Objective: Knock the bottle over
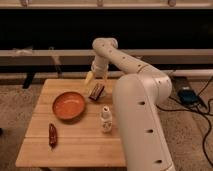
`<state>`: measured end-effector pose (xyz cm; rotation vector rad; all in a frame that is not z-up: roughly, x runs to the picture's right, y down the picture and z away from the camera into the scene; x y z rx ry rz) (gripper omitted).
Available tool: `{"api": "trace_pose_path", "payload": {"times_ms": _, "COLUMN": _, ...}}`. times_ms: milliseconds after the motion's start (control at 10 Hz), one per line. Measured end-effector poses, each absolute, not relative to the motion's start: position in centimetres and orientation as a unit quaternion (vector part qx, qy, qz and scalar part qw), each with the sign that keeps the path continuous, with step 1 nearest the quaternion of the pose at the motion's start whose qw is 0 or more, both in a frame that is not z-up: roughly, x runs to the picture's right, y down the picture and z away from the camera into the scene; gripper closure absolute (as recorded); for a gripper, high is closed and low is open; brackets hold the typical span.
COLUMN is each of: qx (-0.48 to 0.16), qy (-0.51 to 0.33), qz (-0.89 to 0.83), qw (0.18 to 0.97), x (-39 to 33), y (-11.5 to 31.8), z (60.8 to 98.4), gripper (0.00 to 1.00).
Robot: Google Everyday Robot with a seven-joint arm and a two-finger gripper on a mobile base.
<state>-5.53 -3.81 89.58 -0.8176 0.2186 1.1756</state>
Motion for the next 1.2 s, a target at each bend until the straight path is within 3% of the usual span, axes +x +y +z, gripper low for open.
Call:
{"api": "trace_pose_path", "payload": {"times_ms": 700, "qx": -0.36, "qy": 0.111, "qz": 0.541, "qw": 0.752, "x": -4.0, "y": -3.5, "z": 89.2, "gripper": 0.2}}
{"api": "trace_pose_path", "payload": {"times_ms": 1200, "qx": -0.337, "qy": 0.14, "qz": 0.561, "qw": 0.743, "x": 4.3, "y": -0.4, "z": 84.2, "gripper": 0.2}}
